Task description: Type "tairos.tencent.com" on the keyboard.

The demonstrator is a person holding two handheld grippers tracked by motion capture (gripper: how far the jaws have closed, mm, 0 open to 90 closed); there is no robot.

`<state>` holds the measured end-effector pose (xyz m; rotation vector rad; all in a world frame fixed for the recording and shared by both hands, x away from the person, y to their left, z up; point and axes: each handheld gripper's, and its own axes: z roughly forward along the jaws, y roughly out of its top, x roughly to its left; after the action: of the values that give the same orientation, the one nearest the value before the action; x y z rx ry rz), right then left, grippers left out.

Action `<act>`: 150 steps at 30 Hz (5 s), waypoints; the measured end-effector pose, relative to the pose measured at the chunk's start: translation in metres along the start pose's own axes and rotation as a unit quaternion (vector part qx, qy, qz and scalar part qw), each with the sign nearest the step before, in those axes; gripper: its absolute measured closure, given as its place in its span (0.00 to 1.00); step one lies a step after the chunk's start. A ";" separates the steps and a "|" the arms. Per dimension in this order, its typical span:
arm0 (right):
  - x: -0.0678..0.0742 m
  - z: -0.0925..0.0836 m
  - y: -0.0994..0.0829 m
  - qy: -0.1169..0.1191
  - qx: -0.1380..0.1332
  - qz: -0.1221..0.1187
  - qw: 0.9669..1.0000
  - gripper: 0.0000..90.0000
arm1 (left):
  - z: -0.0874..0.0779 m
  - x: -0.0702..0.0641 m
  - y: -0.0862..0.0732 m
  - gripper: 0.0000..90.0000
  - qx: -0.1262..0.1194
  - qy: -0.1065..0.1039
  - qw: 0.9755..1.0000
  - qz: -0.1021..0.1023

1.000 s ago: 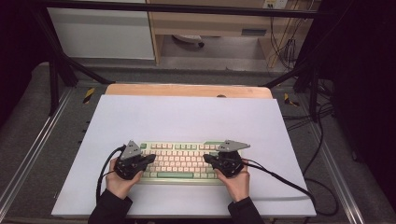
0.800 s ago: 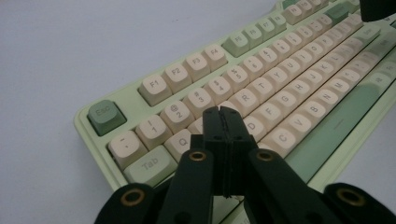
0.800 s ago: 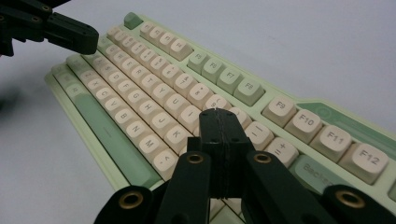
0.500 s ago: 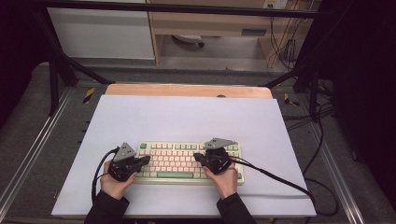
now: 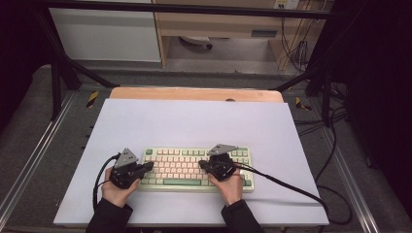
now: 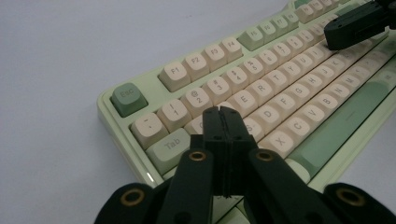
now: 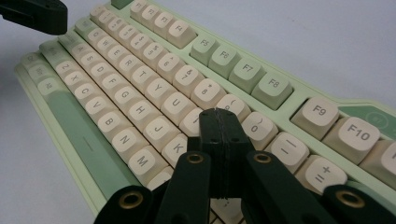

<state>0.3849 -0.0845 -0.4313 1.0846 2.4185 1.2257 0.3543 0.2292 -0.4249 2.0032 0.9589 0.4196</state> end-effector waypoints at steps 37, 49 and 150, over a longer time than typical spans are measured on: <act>-0.011 -0.040 -0.001 -0.002 -0.029 -0.004 1.000 1.00 | 0.001 -0.007 0.004 1.00 -0.005 -0.009 1.000 0.001; -0.015 -0.047 -0.010 -0.009 -0.024 -0.007 1.000 1.00 | 0.018 -0.020 0.011 1.00 0.003 -0.019 1.000 0.014; 0.005 -0.027 -0.023 0.027 -0.004 -0.013 1.000 1.00 | -0.003 -0.002 0.002 1.00 -0.006 -0.005 1.000 -0.001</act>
<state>0.3558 -0.1061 -0.4310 1.0282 2.4564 1.2710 0.3518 0.2285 -0.4214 1.9912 0.9499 0.4122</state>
